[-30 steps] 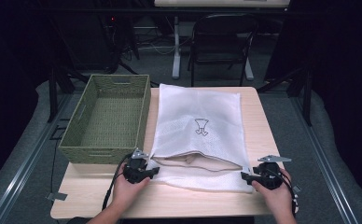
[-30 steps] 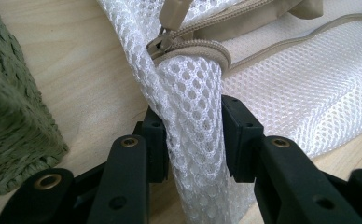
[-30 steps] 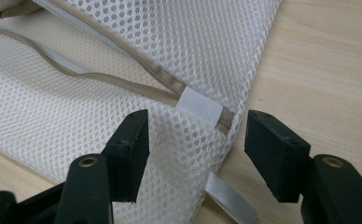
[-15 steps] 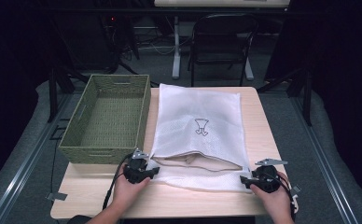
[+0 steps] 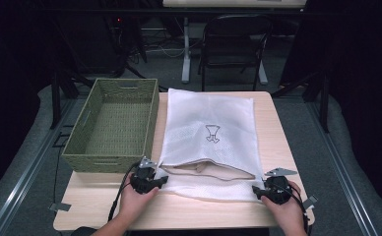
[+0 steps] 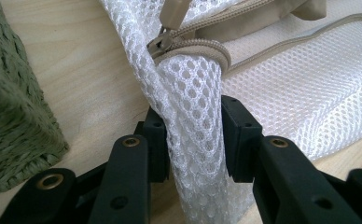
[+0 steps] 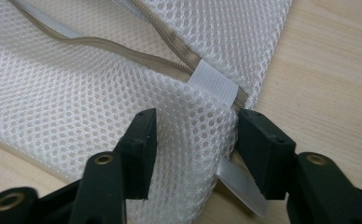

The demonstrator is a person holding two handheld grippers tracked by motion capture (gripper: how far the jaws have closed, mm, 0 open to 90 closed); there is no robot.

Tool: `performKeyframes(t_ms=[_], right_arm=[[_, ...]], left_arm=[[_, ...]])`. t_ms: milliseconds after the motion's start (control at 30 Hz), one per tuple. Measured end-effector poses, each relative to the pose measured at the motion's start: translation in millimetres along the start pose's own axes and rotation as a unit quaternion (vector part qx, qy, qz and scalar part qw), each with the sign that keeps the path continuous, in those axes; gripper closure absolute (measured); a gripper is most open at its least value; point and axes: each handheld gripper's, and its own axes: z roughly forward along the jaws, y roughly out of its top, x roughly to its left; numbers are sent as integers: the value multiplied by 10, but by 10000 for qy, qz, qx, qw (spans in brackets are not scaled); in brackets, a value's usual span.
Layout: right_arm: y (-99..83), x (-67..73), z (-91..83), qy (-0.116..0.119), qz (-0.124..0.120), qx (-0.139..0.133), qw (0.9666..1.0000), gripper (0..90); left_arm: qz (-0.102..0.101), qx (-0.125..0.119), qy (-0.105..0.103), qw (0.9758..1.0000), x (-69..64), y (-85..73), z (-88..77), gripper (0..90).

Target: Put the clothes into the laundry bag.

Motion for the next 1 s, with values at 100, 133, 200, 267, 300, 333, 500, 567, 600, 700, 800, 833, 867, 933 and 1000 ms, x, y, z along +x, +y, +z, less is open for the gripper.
performKeyframes(t_ms=[100,133,200,267,300,333,500,567,600,700,800,833,867,933,1000], right_arm=[[7,12,-2,13,-94,20,10000,571],[8,12,-3,31,-90,13,10000,601],[8,11,-3,49,-107,9,9999,617],[13,12,0,109,-130,5,9999,675],[15,13,2,123,-136,-3,9998,689],[17,12,3,140,-140,2,9998,706],[29,9,8,219,-140,17,9997,758],[33,13,12,217,-129,14,9997,764],[40,17,15,215,-141,30,9997,779],[57,7,14,286,-162,106,9994,790],[72,7,18,317,-182,142,9992,796],[72,7,18,317,-182,142,9992,796],[81,5,21,327,-203,137,9992,800],[87,2,24,346,-214,140,9991,801],[109,-17,37,368,-231,150,9989,805]], left_arm=[[14,-13,-2,10000,2,-1,3,675],[4,-16,-2,10000,1,-1,3,677],[17,-15,-4,10000,2,-1,3,679],[20,-16,-1,10000,2,-1,4,684],[3,-19,-2,10000,1,-1,4,685],[-6,-35,2,10000,0,-2,7,688],[-6,-14,-9,10000,3,0,6,709],[-8,-16,-5,10000,3,0,6,711],[-8,-15,0,10000,3,1,6,715],[-16,28,-28,10000,13,5,2,729],[-12,45,-37,10000,13,8,2,746],[-12,45,-37,10000,13,8,2,756],[-30,87,-68,9999,14,13,0,772],[-43,91,-69,9999,13,15,3,785],[-84,153,-137,9998,15,28,-1,835]])
